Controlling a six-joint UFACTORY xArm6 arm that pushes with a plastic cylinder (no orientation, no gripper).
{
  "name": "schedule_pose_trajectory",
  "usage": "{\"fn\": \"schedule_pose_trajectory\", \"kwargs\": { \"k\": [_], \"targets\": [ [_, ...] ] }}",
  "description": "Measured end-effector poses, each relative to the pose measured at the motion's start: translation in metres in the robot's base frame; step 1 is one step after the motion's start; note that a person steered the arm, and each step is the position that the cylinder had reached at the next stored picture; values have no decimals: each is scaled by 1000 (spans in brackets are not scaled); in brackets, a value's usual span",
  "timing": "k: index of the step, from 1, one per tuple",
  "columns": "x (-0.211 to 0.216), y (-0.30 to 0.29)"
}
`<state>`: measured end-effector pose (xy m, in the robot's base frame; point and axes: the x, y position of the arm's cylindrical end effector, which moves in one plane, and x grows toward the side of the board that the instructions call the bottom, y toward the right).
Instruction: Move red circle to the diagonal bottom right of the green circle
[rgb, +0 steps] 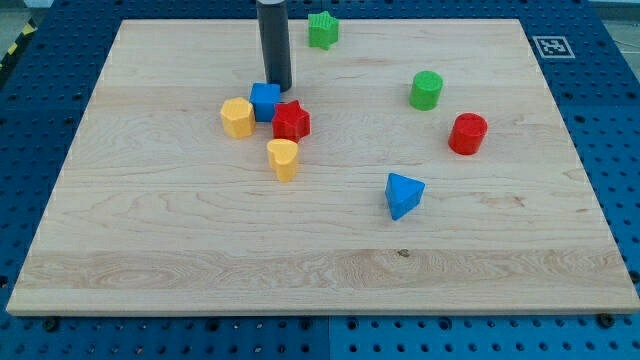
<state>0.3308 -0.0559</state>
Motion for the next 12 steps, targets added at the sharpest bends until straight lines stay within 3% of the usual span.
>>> {"fn": "schedule_pose_trajectory", "kwargs": {
  "k": [4,7,10,11,12],
  "targets": [
    [41,134],
    [52,149],
    [71,232],
    [40,241],
    [37,234]
  ]
}}
